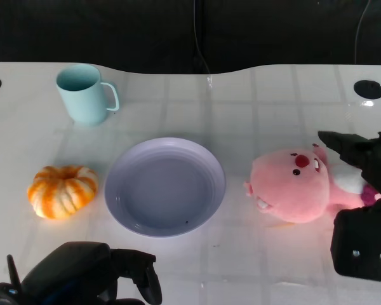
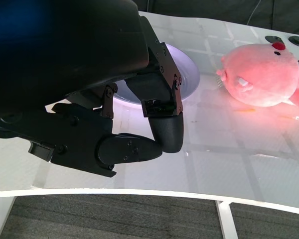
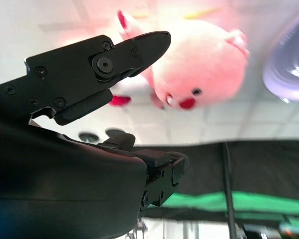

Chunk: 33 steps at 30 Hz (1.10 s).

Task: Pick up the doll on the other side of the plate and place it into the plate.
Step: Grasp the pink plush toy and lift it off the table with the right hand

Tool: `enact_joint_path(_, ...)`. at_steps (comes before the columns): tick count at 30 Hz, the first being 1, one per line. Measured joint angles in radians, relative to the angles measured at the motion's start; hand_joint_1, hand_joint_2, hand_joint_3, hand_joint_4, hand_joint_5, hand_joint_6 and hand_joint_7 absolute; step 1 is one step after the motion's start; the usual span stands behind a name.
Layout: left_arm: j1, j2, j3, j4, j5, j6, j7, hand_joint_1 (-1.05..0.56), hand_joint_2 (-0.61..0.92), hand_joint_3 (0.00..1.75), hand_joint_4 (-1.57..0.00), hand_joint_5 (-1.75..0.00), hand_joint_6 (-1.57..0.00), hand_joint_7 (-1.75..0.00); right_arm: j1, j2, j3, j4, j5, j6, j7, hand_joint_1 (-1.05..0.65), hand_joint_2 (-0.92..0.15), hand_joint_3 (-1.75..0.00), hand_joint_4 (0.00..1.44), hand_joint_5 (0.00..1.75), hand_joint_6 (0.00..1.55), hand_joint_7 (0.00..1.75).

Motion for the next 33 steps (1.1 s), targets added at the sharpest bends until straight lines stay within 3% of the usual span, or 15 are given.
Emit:
enact_joint_path(8, 0.001, 0.000, -0.001, 0.000, 0.000, 0.002, 0.000, -0.32, 0.92, 0.38, -0.68, -1.45, -0.73, -0.91, -0.075, -0.007, 0.042, 0.176, -0.004, -0.036, -0.018, -0.75, -0.87, 0.00, 0.18, 0.35, 0.20, 0.01)
enact_joint_path(21, 0.006, 0.000, 0.000, -0.006, 0.000, 0.005, 0.000, -0.32, 0.92, 0.39, -0.67, -1.49, -0.72, -0.92, -0.278, 0.013, 0.188, 0.565, -0.043, -0.037, -0.073, -0.77, -0.92, -0.03, 0.25, 0.27, 0.28, 0.03)
enact_joint_path(25, 0.007, 0.000, 0.002, -0.012, -0.001, 0.004, 0.000, -0.32, 0.92, 0.39, -0.65, -1.49, -0.72, -0.93, -0.344, 0.038, 0.227, 0.676, -0.045, -0.035, -0.095, -0.76, -0.92, -0.06, 0.37, 0.26, 0.36, 0.04)
enact_joint_path(28, 0.010, 0.001, 0.003, -0.015, 0.000, 0.004, 0.000, -0.33, 0.92, 0.39, -0.64, -1.47, -0.72, -0.93, -0.415, 0.065, 0.264, 0.791, -0.051, -0.033, -0.123, -0.75, -0.92, -0.13, 0.55, 0.17, 0.49, 0.04)
enact_joint_path(33, 0.019, 0.002, 0.005, -0.025, 0.002, 0.006, 0.000, -0.33, 0.92, 0.40, -0.65, -1.46, -0.71, -0.94, -0.522, 0.118, 0.310, 1.004, -0.054, -0.065, -0.217, -0.73, -0.92, -0.17, 0.65, 0.12, 0.67, 0.07)
